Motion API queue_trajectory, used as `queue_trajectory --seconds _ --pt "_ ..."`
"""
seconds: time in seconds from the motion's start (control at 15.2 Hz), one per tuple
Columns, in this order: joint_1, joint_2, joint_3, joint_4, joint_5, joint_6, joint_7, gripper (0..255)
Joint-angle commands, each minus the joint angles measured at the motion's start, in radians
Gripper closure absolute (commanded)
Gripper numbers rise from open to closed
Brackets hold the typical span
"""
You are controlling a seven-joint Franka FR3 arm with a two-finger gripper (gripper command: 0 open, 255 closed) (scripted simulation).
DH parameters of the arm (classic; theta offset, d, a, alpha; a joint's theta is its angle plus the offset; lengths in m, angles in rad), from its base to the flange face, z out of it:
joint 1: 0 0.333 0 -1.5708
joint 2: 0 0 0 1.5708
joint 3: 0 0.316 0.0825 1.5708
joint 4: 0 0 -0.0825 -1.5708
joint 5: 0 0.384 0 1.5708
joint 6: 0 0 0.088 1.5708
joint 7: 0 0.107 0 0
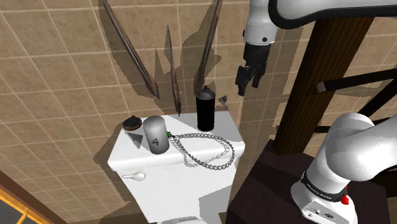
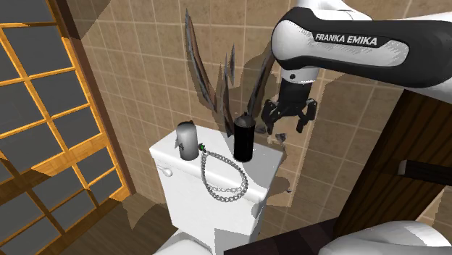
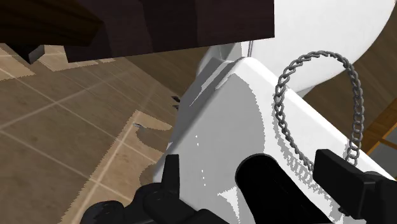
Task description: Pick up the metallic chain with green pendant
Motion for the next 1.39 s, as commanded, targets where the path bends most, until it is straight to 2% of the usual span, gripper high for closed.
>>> queue_trajectory --seconds 0.0,0.4,0.73,1.06,1.32 --pt "0.0 0.0 0.0 0.0 0.0 0.0 0.0 0" --pt "0.035 0.095 0.146 -0.016 0.03 0.119 0.131 0" --pt "0.052 0.213 0.269 0.006 0.027 0.215 0.248 0" --pt "0.052 0.365 0.392 0.061 -0.017 0.301 0.38 0" --pt "0.046 0.513 0.487 0.128 -0.094 0.353 0.505 0"
